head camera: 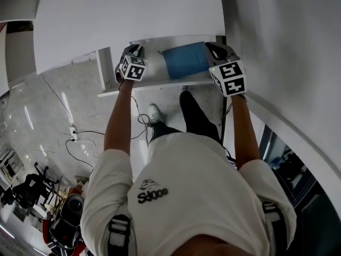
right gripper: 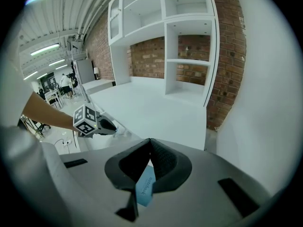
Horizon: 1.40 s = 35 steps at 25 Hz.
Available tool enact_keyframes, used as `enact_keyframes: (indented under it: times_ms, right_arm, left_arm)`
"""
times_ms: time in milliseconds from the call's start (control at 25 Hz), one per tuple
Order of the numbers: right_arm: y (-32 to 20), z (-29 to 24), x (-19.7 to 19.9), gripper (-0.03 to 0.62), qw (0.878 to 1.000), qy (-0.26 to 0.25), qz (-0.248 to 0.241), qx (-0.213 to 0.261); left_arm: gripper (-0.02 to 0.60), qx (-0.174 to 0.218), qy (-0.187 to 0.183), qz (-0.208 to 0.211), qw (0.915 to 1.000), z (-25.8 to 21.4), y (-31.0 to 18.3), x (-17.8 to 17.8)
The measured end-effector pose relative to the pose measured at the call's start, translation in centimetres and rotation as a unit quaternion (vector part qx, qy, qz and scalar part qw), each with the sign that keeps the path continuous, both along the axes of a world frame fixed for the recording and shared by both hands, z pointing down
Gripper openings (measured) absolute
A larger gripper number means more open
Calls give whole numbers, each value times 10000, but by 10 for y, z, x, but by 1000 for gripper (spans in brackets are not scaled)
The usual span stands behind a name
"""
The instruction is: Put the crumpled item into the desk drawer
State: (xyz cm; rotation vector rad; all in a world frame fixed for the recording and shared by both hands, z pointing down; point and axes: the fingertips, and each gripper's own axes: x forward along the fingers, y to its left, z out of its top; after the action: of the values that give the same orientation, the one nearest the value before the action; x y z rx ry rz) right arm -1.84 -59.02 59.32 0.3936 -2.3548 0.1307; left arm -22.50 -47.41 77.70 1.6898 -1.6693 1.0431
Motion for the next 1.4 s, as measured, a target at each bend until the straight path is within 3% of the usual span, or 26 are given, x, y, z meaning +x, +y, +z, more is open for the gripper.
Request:
enact_keyframes:
  times_ms: [320,640,960,1400]
  right_arm:
    - [29,-18,-2,5,9996,-30,114,259]
    - [87,-63,2,5,9979,-109,110,633]
    - [134,-120,8,5,9940,-681,260,811]
    - [207,-192,5,5,9826,-1027,32,1549]
  left_arm:
    - [21,944,-50,-137,9954,-76,39,-11]
    - [18,1851,-133,-136,9825,-171,100,-14]
    - [18,2495,-142,-312,9678,-255,152,-11]
    - [18,3159,-446,-52,9477,-362,218,8]
